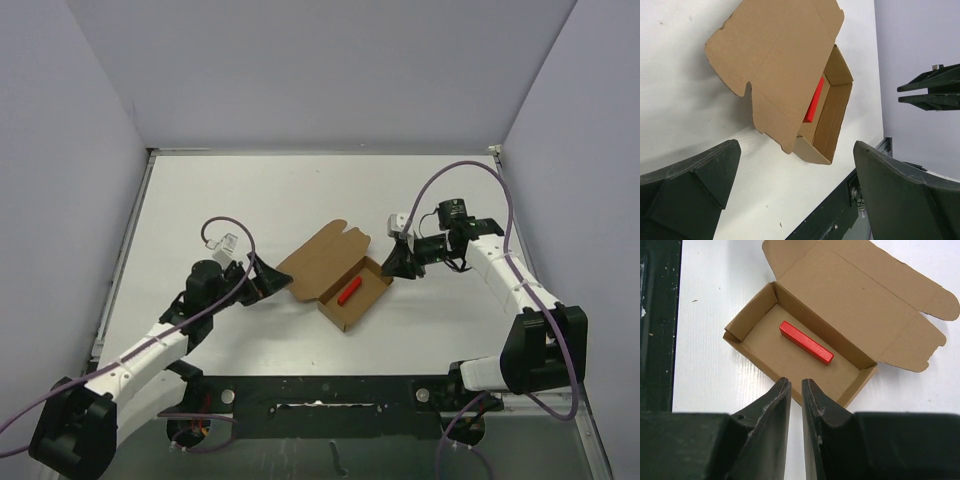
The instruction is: Fold the paper box
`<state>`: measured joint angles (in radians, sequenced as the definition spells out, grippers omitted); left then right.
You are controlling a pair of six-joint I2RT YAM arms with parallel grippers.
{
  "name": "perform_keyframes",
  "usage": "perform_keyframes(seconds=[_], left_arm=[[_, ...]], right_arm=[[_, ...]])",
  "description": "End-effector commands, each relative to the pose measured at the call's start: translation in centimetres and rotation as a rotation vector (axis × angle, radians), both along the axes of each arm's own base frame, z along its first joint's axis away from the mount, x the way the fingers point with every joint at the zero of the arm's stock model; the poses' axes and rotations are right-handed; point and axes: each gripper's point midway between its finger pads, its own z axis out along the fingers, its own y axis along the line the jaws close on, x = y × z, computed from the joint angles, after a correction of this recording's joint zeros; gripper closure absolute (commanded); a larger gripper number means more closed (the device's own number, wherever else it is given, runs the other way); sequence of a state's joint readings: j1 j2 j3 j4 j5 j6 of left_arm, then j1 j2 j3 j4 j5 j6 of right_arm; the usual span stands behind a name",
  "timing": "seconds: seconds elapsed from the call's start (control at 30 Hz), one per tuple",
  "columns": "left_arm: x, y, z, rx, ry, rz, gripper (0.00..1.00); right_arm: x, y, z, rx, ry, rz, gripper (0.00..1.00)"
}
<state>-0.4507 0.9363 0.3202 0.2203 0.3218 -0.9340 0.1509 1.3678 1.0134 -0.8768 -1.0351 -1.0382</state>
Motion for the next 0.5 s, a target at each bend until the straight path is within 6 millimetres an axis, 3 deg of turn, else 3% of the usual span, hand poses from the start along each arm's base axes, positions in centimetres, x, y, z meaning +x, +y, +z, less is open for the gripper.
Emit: perform_keyframes(seconds=[0.0,0.2,0.47], left_arm=[[0.3,0.5,2.0,-0.049,-0.089,0.025,0.02],[0.2,1.1,2.9,-0.069,-0.154,0.048,0.02],[-0.3,0.4,3.0,-0.101,-0.162,-0.012,0.04]], right_arm=[[0.1,0.5,2.5,0.064,-0.043,0.002,0.82],[0.4,0.5,2.9,0.063,-0.033,-0.017,0.82],[0.8,0.0,3.3,0.071,-0.026,-0.067,0.81]])
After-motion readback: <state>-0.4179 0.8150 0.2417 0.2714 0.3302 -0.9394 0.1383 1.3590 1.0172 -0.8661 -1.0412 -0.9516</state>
